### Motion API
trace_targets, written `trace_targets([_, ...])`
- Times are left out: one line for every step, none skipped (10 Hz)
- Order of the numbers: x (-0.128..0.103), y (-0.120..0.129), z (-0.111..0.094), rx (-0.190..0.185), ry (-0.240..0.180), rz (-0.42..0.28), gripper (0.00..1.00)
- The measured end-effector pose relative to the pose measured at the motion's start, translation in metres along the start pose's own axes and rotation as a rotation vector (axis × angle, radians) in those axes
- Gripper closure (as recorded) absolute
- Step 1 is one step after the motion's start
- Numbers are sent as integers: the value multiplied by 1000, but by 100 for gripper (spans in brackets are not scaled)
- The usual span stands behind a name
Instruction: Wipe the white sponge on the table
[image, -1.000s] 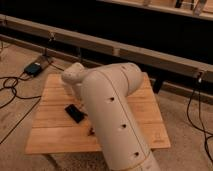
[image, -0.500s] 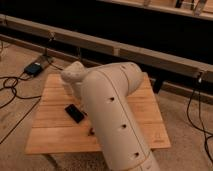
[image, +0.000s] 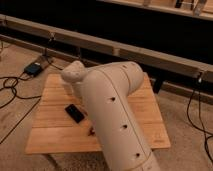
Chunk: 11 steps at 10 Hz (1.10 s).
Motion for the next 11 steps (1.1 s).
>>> trace_targets([-1, -1, 0, -1, -1, 2, 100])
trace_targets([-3, -2, -1, 0, -6, 4, 100])
trace_targets([-8, -3, -4, 0, -17, 2, 100])
trace_targets([-13, -2, -6, -2, -26, -3, 100])
trace_targets([-22, -1, -11, -2, -43, -13, 100])
trace_targets([-26, 4, -15, -2, -52, -27, 100])
trace_targets([-32, 14, -19, -1, -67, -56, 100])
trace_targets([-35, 27, -21, -1, -83, -89, 100])
trace_targets([-37, 41, -24, -6, -97, -122, 100])
trace_targets([-37, 51, -25, -13, -109, -147, 100])
trace_targets([-34, 59, -25, -18, -113, -165, 100])
